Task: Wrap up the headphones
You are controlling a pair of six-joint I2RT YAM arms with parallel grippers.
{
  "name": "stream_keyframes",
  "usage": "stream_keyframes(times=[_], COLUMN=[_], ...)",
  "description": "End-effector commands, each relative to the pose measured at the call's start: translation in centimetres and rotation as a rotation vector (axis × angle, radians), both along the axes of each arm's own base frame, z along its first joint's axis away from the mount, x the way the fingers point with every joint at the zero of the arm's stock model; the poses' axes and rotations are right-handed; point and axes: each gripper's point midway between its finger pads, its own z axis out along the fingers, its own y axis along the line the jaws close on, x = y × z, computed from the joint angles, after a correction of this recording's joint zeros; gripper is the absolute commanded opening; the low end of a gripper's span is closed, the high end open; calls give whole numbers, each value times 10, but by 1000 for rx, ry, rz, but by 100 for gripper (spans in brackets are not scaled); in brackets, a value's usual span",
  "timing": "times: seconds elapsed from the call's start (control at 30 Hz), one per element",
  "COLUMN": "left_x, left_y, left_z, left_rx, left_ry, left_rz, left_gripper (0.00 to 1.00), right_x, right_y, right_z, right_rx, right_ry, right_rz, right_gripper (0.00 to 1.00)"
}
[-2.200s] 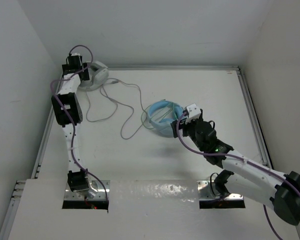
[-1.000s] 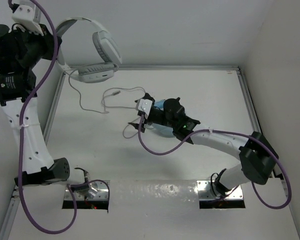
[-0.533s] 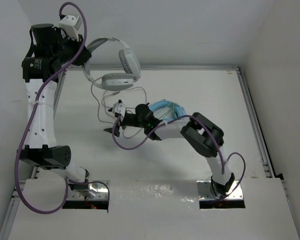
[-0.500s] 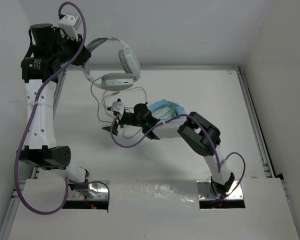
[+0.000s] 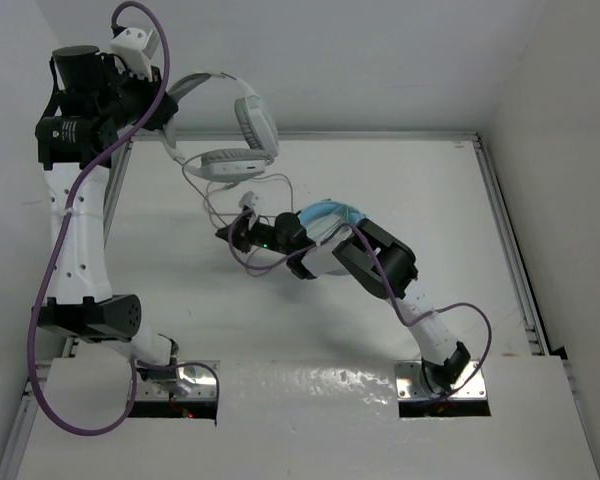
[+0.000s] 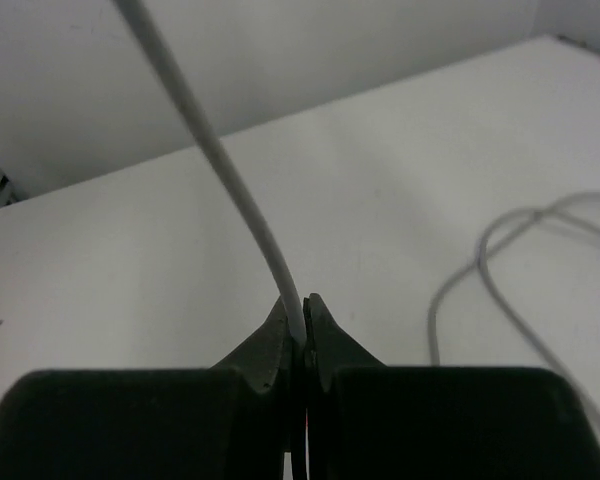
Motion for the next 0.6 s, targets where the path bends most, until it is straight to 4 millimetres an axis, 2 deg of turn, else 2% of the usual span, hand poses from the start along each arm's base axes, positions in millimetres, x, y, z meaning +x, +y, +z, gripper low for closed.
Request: stream_keyframes(times=[0.0, 0.03, 0.1, 0.17, 0.2, 0.23, 0.27, 0.3, 0.33, 0.4, 0.43, 0.47, 0.5, 0.57], left_x=[-9, -8, -11, -20, -24, -35, -39, -51, -55, -75, -82, -84, -87, -85], left_y=[7, 6, 1, -19, -28, -44, -52, -52, -49, -42, -38, -33, -26, -17], left_z=[48, 51, 56, 47, 30, 20, 3, -23, -52, -110, -121, -134, -154, -169], left_rx=[4, 2, 1, 24, 35, 46, 152, 188, 230, 369, 419, 481, 510, 570], left_ry=[-153, -159, -172, -158, -120, -107, -114, -34, 26, 121, 127, 120, 175, 203], left_rz=[39, 34, -2, -150, -228, -345, -435, -478, -521, -671, -702, -738, -741, -752], left_gripper=[0, 0, 0, 0, 0, 0, 0, 0, 0, 0, 0, 0, 0, 0], right_x=[-3, -3, -1, 15, 19, 38, 40, 45, 61, 64, 70, 74, 68, 65], right_y=[-39, -54, -64, -81, -89, -107, -115, -127, -147, -162, -171, -172, -173, -173], right_z=[62, 49, 55, 63, 81, 96, 113, 130, 145, 169, 177, 175, 191, 195], right_rx=[205, 182, 192, 232, 306, 352, 391, 444, 470, 469, 459, 421, 390, 335], right_ry=[-17, 4, 23, 52, 77, 72, 64, 82, 61, 34, 19, 41, -14, -28], right_rz=[-11, -28, -49, -74, -60, -84, -62, -49, -69, -37, -49, -58, -47, -48], right_gripper=[0, 0, 0, 0, 0, 0, 0, 0, 0, 0, 0, 0, 0, 0])
